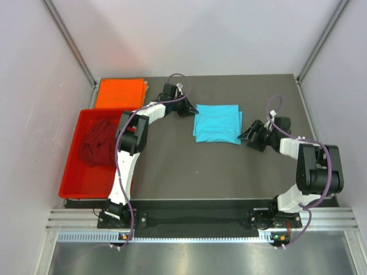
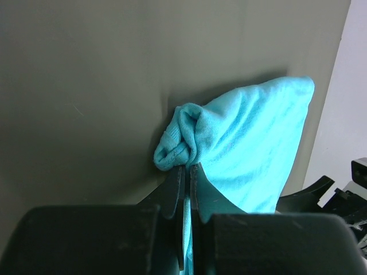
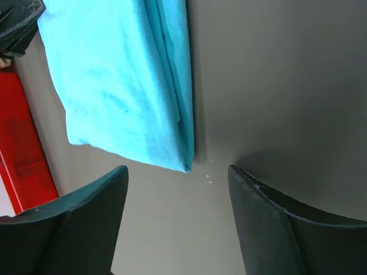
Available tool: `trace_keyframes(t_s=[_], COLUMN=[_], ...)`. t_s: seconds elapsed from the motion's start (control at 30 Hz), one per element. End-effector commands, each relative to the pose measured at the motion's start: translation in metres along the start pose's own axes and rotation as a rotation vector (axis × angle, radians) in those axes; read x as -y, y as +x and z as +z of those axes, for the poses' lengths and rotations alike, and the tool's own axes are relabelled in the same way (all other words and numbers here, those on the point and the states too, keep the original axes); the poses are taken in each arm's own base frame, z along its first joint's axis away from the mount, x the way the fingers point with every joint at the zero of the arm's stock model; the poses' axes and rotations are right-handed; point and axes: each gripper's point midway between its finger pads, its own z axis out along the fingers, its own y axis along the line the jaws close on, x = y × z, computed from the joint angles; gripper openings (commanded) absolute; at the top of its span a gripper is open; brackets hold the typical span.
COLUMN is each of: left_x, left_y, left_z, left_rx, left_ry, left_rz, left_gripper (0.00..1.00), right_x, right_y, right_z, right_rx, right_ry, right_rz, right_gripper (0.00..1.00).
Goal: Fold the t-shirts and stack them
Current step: Fold the tshirt
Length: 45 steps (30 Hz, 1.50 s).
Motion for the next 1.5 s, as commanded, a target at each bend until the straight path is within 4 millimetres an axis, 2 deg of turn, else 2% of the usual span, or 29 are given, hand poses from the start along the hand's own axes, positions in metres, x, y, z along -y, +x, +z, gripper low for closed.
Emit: trace_keyframes(t_s=[0.0, 0.27, 0.43, 0.47, 0.53, 0.57, 0.63, 0.67, 0.87, 1.07, 1.13, 1.17, 1.2, 1.23, 1.27, 1.3, 1.37, 1.4, 1.43, 1.47], left_x=[0.002, 0.001, 0.004, 0.005, 0.005, 0.003, 0.001, 0.000, -0.002, -0.002, -0.002, -0.001, 0.000, 0.000, 0.000, -0.001, 0.000, 0.000, -0.001, -0.001], left_y=[-0.006, -0.006, -0.010, -0.010, -0.011, -0.013, -0.016, -0.017, -0.022, -0.015, -0.013, -0.012, -0.011, -0.010, -0.010, -0.007, -0.006, -0.004, -0.003, -0.003], left_z=[0.002, 0.004, 0.005, 0.004, 0.005, 0.005, 0.004, 0.004, 0.002, 0.002, -0.001, -0.001, -0.002, -0.004, -0.005, -0.005, -0.005, -0.005, -0.006, -0.006], left_rx=[0.024, 0.020, 0.026, 0.026, 0.022, 0.027, 0.030, 0.031, 0.038, 0.017, 0.015, 0.014, 0.014, 0.014, 0.013, 0.009, 0.006, 0.003, 0.002, 0.000], left_ry=[0.035, 0.039, 0.045, 0.044, 0.037, 0.030, 0.014, 0.009, 0.005, 0.013, 0.017, 0.019, 0.019, 0.017, 0.018, 0.014, 0.016, 0.017, 0.014, 0.016], left_rz=[0.009, 0.007, 0.015, 0.020, 0.020, 0.025, 0.027, 0.031, 0.025, 0.022, 0.023, 0.023, 0.023, 0.024, 0.026, 0.023, 0.025, 0.025, 0.024, 0.024], left_gripper=[0.00, 0.00, 0.00, 0.00, 0.00, 0.00, 0.00, 0.00, 0.00, 0.00, 0.00, 0.00, 0.00, 0.00, 0.00, 0.00, 0.00, 0.00, 0.00, 0.00], right_x=[-0.004, -0.001, 0.008, 0.008, 0.009, 0.008, 0.014, 0.014, 0.014, 0.013, 0.012, 0.009, 0.015, 0.004, -0.002, -0.001, -0.023, -0.026, -0.039, -0.052], right_y=[0.000, 0.011, 0.010, 0.010, 0.010, 0.007, 0.007, 0.005, -0.001, -0.003, -0.006, -0.013, -0.014, -0.011, -0.018, -0.019, -0.025, -0.027, -0.023, -0.027], right_z=[0.009, 0.032, 0.034, 0.034, 0.034, 0.032, 0.029, 0.028, 0.022, 0.017, 0.012, 0.009, 0.003, 0.002, -0.002, -0.006, -0.010, -0.012, -0.010, -0.008], right_rx=[-0.009, -0.068, -0.064, -0.064, -0.070, -0.063, -0.062, -0.059, -0.037, -0.032, -0.028, -0.012, -0.011, -0.016, 0.003, 0.004, 0.033, 0.046, 0.043, 0.054], right_ry=[-0.009, -0.014, 0.026, 0.031, 0.038, 0.043, 0.087, 0.095, 0.124, 0.136, 0.155, 0.166, 0.224, 0.229, 0.238, 0.268, 0.251, 0.269, 0.254, 0.227], right_rz=[-0.028, -0.049, -0.034, -0.036, -0.036, -0.043, -0.047, -0.064, -0.085, -0.099, -0.102, -0.113, -0.107, -0.145, -0.161, -0.164, -0.206, -0.217, -0.240, -0.262], right_gripper=[0.72, 0.74, 0.66, 0.62, 0.38, 0.17, 0.03, 0.00, 0.00, 0.01, 0.15, 0.29, 0.35, 0.38, 0.44, 0.46, 0.48, 0.48, 0.46, 0.36])
